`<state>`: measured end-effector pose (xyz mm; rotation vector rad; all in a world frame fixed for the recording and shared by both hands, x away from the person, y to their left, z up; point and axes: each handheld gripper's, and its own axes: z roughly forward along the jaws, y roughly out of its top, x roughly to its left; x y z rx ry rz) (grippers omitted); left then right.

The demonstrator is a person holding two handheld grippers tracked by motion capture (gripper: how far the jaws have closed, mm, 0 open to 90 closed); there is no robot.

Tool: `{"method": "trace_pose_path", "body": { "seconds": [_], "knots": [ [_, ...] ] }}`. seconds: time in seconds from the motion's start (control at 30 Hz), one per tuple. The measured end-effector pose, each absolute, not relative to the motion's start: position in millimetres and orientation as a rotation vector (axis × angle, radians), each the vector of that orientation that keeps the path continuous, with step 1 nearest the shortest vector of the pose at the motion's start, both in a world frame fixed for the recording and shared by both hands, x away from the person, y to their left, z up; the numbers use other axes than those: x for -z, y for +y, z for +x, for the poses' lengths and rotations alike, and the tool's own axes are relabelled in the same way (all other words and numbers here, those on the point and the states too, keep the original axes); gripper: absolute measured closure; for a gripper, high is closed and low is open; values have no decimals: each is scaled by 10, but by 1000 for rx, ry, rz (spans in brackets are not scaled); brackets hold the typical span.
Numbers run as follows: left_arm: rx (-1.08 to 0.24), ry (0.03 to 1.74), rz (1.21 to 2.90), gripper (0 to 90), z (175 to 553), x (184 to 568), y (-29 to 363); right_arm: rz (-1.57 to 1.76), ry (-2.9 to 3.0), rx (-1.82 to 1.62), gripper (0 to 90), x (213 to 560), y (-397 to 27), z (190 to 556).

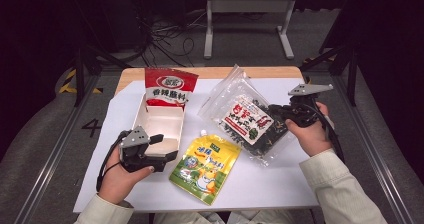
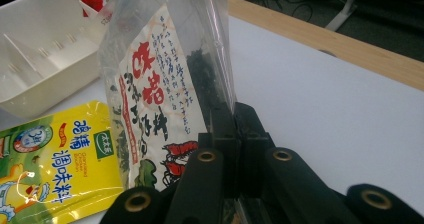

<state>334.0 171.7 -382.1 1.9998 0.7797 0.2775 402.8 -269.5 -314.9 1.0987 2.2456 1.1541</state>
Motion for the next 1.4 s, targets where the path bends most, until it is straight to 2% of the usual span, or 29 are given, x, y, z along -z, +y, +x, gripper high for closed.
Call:
{"method": "trace_pose_path", "body": {
  "seconds": [0.43, 0.83, 1.4],
  "knots": [
    [-202, 706, 2007, 226, 3462, 3899, 1281, 1065, 2164, -1252, 885, 2986, -2723, 3709],
    [-66, 670, 1991, 219, 3567, 3975, 757, 1037, 2134, -1299, 885, 2906, -2686, 3505],
    [47, 635, 1944, 199, 3594, 4035, 403, 1008, 2123, -1372, 884, 2969, -2593, 3421]
  ]
}}
